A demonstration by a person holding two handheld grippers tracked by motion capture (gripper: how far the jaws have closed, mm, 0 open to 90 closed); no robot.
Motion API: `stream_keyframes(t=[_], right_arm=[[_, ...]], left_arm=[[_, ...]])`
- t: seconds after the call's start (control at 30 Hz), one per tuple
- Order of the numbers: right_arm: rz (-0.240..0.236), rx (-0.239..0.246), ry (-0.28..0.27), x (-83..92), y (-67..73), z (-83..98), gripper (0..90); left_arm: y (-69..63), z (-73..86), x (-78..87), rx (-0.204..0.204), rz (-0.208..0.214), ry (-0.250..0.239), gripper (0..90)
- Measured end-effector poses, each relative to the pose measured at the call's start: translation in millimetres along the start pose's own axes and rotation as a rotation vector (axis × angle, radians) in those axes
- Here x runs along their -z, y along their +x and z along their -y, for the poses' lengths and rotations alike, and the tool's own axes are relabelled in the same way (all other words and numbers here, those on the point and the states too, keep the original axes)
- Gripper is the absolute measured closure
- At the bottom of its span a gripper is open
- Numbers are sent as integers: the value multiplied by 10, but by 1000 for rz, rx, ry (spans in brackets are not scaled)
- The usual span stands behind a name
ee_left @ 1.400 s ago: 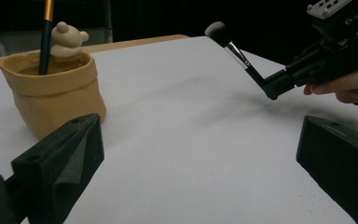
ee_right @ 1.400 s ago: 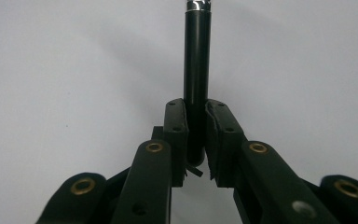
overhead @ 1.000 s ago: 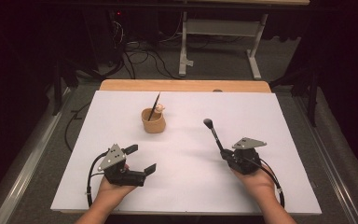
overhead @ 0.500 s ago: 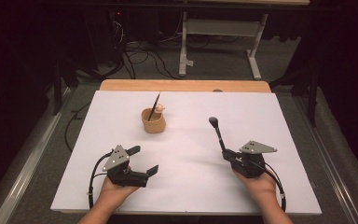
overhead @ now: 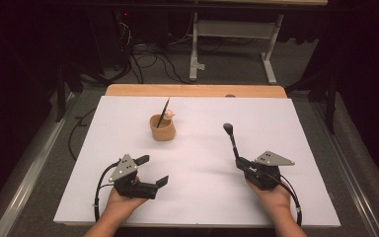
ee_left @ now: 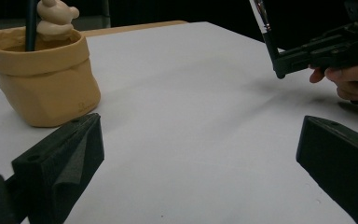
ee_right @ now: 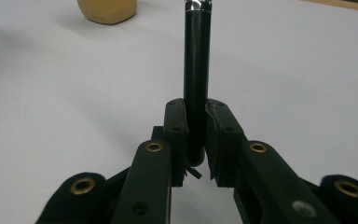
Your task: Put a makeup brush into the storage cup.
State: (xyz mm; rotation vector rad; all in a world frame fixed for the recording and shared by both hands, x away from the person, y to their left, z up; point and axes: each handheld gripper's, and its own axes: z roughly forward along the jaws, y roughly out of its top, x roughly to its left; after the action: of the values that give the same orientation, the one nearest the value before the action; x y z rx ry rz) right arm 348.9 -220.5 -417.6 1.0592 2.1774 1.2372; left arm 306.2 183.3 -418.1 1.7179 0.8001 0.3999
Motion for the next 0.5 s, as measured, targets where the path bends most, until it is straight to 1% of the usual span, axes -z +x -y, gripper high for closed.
stream_keyframes(t=[0.1,0.17,0.23,0.27,0.33,0.5], right_arm=[[2,-9,-12,6,15,3,814],[2,1,-26,4,23,2,815],[-1,0,-35,-4,33,4,814],[-1,-1,-36,-6,40,2,814],[-4,2,-45,-8,44,-3,814],[-8,6,-35,-15,47,0,814]], left_arm=[[4,-10,1,5,1,-9,14],[21,-33,-12,6,-11,-19,14],[65,-92,-78,16,-23,-11,14],[65,-92,-78,16,-23,-11,15],[75,-149,-123,17,-24,-12,15],[18,-287,-261,-16,-13,-4,17]])
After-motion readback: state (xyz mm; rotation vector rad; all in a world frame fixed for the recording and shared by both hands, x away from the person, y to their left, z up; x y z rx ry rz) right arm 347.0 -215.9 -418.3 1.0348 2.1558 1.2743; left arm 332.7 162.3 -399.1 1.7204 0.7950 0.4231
